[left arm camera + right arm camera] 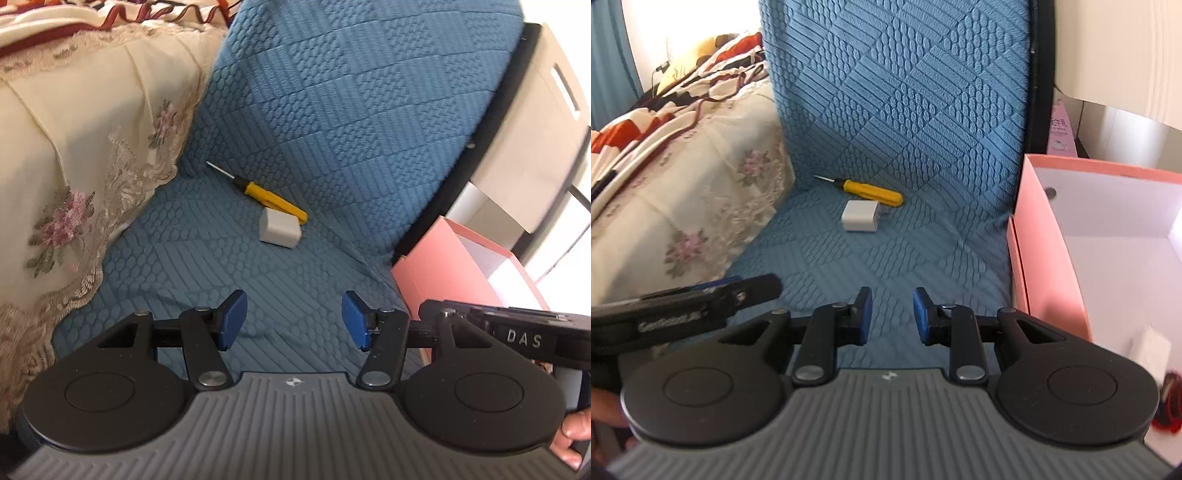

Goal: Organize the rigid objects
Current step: 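Withdraw both tools from the box back toward the seat, then close the left tool on the white cube charger while the right tool grasps the yellow screwdriver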

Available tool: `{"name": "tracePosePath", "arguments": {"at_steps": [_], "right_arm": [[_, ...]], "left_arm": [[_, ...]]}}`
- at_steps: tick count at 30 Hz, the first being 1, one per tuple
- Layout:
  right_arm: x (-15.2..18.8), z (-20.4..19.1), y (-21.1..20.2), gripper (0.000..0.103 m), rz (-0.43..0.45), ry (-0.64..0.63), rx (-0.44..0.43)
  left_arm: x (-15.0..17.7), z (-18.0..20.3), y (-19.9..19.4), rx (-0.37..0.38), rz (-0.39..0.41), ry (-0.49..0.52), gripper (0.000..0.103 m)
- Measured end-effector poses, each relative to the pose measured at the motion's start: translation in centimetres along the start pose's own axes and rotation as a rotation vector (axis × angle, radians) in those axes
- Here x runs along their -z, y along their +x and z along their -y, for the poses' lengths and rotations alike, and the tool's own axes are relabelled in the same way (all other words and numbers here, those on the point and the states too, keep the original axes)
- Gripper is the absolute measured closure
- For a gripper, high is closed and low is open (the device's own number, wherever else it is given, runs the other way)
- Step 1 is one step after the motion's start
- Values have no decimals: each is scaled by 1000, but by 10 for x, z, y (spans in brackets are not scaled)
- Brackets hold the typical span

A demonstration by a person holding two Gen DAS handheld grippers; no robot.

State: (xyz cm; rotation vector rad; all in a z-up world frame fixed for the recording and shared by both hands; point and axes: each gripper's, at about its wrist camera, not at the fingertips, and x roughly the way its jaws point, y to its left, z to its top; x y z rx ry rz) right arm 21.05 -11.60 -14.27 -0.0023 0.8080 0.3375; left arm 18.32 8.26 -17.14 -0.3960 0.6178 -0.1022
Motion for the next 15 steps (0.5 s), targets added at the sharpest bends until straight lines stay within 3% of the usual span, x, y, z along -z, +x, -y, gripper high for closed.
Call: {"name": "tracePosePath", "arguments": {"at_steps": [9,15], "right_arm": [[-38,-8,46,74,7,-110,-41],[-59,-13,80,75,-3,-155,-120]], "left_arm": [[-13,-28,26,-9,-48,-82,40],[-25,-39,55,-58,-64,-85,40]]}}
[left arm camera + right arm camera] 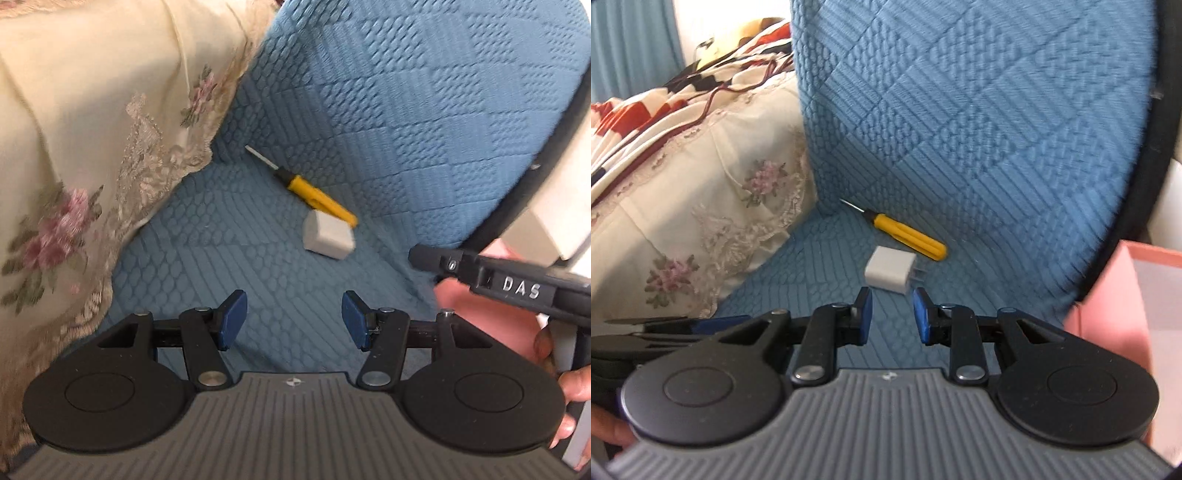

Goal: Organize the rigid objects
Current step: 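Close the left tool on the white cube charger while the right tool grasps the yellow screwdriver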

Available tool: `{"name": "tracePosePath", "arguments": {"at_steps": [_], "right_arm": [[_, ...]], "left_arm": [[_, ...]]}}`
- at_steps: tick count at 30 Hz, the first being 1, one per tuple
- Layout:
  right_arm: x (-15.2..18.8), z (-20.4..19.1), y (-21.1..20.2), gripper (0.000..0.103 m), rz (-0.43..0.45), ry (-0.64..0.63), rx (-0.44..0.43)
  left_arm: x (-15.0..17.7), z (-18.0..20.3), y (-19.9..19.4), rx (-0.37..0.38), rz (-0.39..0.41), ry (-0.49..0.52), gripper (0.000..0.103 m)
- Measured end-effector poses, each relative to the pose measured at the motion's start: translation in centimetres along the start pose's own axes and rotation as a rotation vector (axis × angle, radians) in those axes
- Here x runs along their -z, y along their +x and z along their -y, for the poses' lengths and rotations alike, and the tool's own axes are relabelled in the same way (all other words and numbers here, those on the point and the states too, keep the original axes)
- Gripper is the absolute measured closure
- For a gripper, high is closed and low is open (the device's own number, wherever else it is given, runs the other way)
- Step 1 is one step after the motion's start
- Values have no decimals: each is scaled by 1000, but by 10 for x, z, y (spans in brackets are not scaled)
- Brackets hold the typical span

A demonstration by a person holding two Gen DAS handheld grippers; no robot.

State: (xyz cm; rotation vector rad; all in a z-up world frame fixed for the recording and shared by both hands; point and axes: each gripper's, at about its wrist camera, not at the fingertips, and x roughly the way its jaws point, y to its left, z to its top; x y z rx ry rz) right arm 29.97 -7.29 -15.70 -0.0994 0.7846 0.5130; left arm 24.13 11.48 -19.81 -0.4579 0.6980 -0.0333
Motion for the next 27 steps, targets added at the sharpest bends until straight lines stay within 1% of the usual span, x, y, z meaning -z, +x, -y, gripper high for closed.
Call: {"name": "tracePosePath", "arguments": {"at_steps": [2,6,9,12,17,19,20,22,25,27], "right_arm": [[-5,1,11,75,2,-29,-5],[-14,14,35,75,-11,-6,-27],[-19,21,51,75,-22,-21,-21],[-23,31,66,75,-17,-28,-20],[-28,51,91,74,-64,3,-44],[-31,54,97,74,-73,-19,-45],[-33,54,100,72,-72,-37,-37],[-36,55,105,65,-71,-47,-52],[-40,55,115,64,-91,-54,-82],[-42,55,121,64,-98,-67,-81]], "left_arm": [[-2,0,9,1,-7,8,40],[-6,3,23,19,-20,16,40],[-11,8,32,39,-26,21,40],[-16,14,42,30,-21,34,40],[-22,19,54,44,-17,53,40],[-24,20,60,58,-22,58,40],[-25,21,63,62,-23,64,40],[-27,24,67,67,-18,81,40],[-28,26,73,74,-16,96,40],[-29,29,77,76,-18,100,40]]}}
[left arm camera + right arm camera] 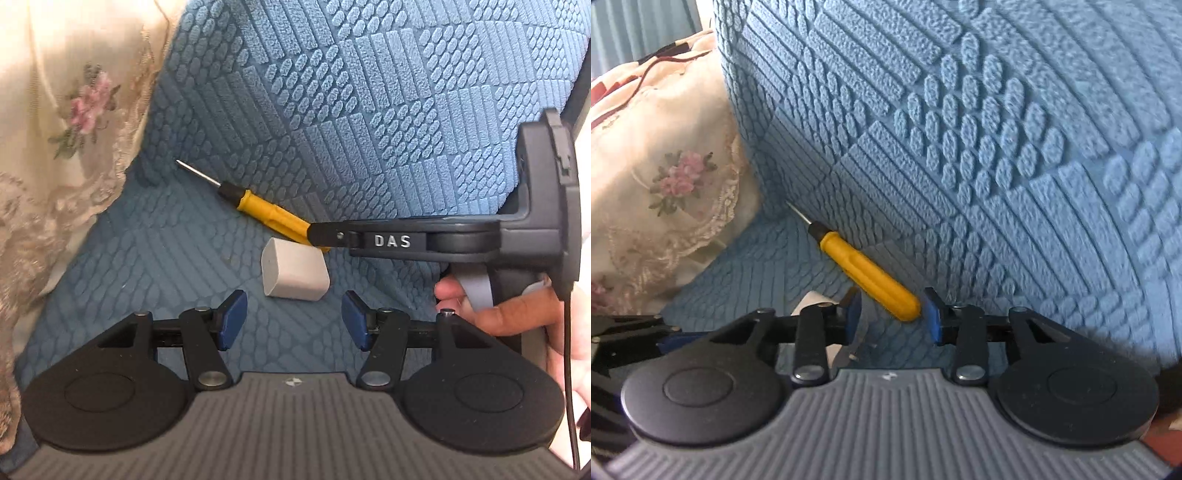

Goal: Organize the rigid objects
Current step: 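Close the left tool on the white cube charger while the right tool grasps the yellow screwdriver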

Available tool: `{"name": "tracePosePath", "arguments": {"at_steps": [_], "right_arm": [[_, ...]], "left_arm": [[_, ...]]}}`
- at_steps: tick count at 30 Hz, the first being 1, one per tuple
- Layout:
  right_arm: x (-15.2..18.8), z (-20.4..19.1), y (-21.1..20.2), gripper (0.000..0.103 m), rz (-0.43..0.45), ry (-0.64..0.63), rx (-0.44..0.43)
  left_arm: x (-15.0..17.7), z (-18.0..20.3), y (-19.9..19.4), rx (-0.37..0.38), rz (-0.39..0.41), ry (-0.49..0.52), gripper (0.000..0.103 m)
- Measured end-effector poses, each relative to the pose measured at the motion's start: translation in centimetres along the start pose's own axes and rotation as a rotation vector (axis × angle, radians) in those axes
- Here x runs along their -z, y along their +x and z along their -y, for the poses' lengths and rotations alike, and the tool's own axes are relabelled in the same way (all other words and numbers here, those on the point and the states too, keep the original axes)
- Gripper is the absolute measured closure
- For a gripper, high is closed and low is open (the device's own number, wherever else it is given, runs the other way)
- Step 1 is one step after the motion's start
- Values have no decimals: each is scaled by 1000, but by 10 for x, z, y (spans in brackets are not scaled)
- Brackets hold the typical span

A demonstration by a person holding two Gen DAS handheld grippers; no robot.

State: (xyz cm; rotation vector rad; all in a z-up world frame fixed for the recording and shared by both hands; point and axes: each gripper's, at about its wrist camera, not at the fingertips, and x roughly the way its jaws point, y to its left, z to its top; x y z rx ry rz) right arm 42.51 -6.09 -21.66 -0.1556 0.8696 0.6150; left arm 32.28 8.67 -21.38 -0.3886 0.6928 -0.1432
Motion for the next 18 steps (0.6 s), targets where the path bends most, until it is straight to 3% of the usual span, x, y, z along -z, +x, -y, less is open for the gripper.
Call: {"name": "tracePosePath", "arguments": {"at_steps": [9,13,18], "right_arm": [[-11,11,27,64,-77,21,-60],[-9,3,33,63,-87,-55,-51],[-12,2,33,71,-102,-62,-45]], "left_arm": [[-1,15,21,-20,-4,77,40],[-5,19,30,-34,-4,105,40],[-7,24,37,-37,-15,132,41]]}}
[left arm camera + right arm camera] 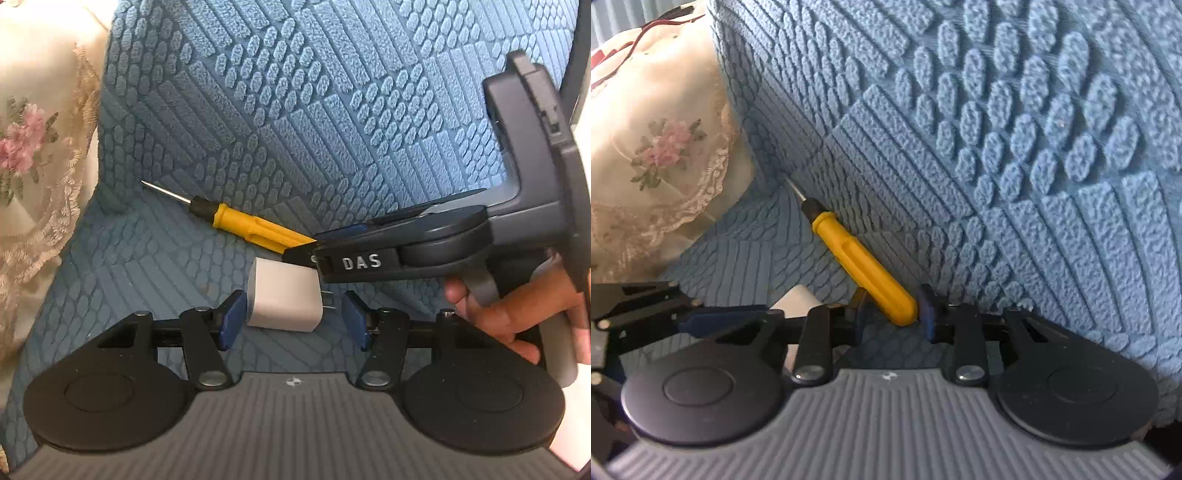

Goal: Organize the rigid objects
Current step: 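Close the left tool on the white cube charger while the right tool grasps the yellow screwdriver, then lift the cube charger with the left tool while the right tool lifts the screwdriver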

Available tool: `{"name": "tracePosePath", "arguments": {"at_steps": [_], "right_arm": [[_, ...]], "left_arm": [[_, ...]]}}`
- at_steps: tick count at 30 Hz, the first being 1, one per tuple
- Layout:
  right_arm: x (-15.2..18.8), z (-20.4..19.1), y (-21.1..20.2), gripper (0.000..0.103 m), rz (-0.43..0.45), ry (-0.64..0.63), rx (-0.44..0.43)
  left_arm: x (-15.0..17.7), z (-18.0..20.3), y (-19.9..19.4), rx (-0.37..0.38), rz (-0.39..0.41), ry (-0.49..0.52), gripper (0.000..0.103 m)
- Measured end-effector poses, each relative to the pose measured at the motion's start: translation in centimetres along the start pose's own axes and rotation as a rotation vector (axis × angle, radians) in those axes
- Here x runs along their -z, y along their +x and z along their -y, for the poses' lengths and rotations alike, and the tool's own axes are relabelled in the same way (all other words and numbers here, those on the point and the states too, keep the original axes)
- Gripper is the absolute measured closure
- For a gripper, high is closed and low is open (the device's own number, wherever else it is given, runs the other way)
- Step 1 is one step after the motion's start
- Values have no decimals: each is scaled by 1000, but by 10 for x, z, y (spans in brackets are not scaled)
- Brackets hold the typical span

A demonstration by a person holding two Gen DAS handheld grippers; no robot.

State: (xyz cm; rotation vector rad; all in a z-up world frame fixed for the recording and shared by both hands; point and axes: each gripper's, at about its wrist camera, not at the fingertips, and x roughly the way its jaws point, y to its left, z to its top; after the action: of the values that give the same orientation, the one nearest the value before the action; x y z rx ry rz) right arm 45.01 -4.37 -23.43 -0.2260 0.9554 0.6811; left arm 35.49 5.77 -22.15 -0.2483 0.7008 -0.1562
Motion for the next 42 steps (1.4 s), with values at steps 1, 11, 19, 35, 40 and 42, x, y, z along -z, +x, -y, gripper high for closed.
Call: {"name": "tracePosePath", "arguments": {"at_steps": [1,11,19,35,40,42], "right_arm": [[1,2,-2,71,-2,6,-5],[15,-2,-17,73,-16,-11,59],[31,-10,-31,76,-37,4,83],[74,-38,-93,81,-19,142,101],[96,-60,-115,82,-18,157,109],[106,-68,-124,82,-23,155,116]], "left_arm": [[0,0,2,0,-2,5,41],[-6,5,8,-31,-56,56,52],[6,5,-15,-32,-87,42,52],[29,-25,-100,-51,-63,-87,53],[39,-34,-120,-57,-69,-123,53],[41,-35,-129,-50,-54,-120,53]]}}
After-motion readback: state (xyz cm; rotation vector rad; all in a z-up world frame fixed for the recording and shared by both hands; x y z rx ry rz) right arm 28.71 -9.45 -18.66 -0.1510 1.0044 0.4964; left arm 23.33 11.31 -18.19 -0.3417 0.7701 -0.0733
